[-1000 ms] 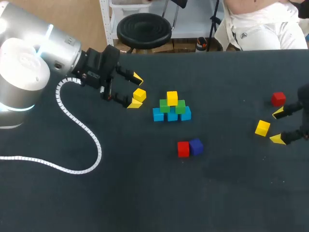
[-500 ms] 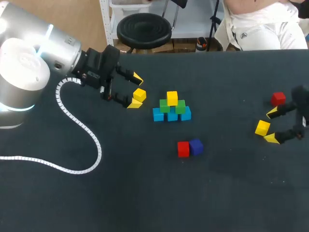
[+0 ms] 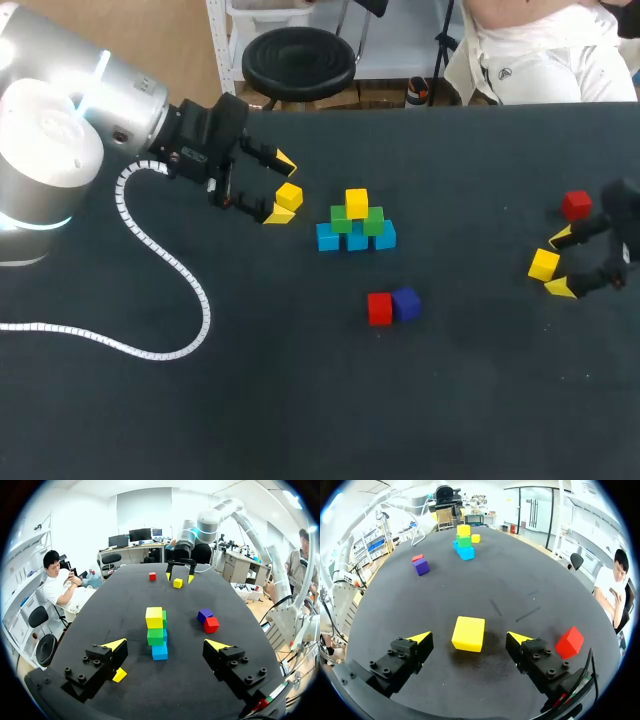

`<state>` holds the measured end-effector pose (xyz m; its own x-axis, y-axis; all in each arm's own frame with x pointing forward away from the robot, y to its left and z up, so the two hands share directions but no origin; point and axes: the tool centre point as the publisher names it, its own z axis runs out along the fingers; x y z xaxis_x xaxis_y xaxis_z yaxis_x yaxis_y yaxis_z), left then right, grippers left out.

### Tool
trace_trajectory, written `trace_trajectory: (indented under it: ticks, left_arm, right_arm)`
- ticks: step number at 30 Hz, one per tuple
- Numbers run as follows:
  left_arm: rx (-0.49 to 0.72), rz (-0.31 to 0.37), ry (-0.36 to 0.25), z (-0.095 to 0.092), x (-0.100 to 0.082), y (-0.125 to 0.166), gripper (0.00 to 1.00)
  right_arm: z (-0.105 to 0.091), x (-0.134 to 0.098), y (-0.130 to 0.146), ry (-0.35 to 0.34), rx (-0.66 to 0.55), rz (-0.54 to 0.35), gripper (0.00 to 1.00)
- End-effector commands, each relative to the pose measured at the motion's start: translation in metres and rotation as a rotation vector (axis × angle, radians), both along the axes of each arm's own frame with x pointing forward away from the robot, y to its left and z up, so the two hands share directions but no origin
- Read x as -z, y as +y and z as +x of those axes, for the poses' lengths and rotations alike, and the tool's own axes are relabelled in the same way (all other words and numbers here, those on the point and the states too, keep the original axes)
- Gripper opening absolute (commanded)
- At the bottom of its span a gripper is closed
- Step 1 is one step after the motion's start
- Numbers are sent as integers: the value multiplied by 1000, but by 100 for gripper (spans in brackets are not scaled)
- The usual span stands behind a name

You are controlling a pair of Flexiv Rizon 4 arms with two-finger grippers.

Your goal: Place the blue cubes, place green cubes on the blue cubes, place the yellow cubes on the green cubes, then place the red cubes on the yellow cubes, and place purple cube on the red cubes.

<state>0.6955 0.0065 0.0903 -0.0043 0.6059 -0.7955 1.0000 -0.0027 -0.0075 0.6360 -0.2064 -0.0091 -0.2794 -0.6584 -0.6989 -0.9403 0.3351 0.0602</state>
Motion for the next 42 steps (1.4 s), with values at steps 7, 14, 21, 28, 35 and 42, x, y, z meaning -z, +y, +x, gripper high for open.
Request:
trace_trajectory:
  ticks: [7,14,21,28,35,42]
  left_arm:
    - [2,-3,-2,0,1,1,100]
    - [2,-3,-2,0,1,1,100]
    - [2,-3,-2,0,1,1,100]
    - [2,-3,-2,0,1,1,100]
    - [2,-3,-2,0,1,1,100]
    - [2,-3,-2,0,1,1,100]
  right_arm:
    - [15,8,4,12,-24,17,72]
    - [17,11,5,19,-31,17,40]
    - [15,7,7,3,-61,6,0]
    - [14,-5,21,-24,-222,-39,0]
    - [18,-10,38,-18,-298,-66,0]
    - [32,-6,58,5,-304,-55,0]
